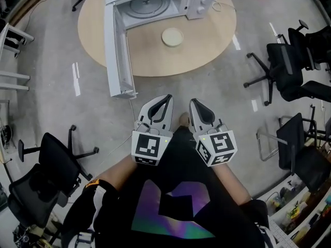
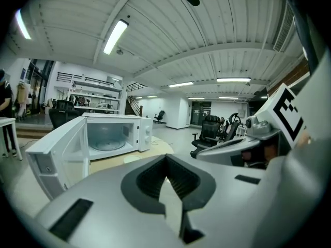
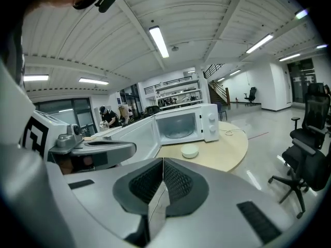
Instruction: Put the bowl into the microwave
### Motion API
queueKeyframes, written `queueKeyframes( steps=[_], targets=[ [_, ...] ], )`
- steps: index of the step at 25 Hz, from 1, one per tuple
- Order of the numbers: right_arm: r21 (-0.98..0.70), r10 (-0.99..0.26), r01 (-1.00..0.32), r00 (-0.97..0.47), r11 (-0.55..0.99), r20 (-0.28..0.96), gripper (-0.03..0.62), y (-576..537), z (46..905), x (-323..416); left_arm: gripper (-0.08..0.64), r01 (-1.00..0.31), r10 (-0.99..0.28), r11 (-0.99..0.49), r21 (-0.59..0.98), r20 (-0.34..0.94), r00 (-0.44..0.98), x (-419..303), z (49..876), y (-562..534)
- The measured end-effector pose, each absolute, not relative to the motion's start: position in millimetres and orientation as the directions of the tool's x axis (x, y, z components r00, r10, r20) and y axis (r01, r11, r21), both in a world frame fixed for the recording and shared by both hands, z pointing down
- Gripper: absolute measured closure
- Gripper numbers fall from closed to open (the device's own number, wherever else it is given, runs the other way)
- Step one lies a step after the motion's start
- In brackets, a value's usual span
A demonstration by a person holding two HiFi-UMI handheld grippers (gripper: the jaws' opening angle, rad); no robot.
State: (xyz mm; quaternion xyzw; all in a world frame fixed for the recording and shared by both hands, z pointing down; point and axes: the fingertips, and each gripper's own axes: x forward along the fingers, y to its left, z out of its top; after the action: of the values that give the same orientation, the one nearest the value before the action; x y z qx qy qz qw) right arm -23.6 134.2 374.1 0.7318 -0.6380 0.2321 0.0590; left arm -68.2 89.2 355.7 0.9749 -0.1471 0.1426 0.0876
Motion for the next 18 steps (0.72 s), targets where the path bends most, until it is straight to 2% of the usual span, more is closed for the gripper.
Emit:
queueKeyframes(
  steps=[18],
  targets=[
    [-0.27, -0.938, -0.962, -0.065, -0.032, 0.34, 0.575, 155.7, 371.4, 66.6, 0.514, -0.463, -0.423, -0.885, 0.049, 0.329, 0.844, 8.0, 351.7, 112.4]
  ],
)
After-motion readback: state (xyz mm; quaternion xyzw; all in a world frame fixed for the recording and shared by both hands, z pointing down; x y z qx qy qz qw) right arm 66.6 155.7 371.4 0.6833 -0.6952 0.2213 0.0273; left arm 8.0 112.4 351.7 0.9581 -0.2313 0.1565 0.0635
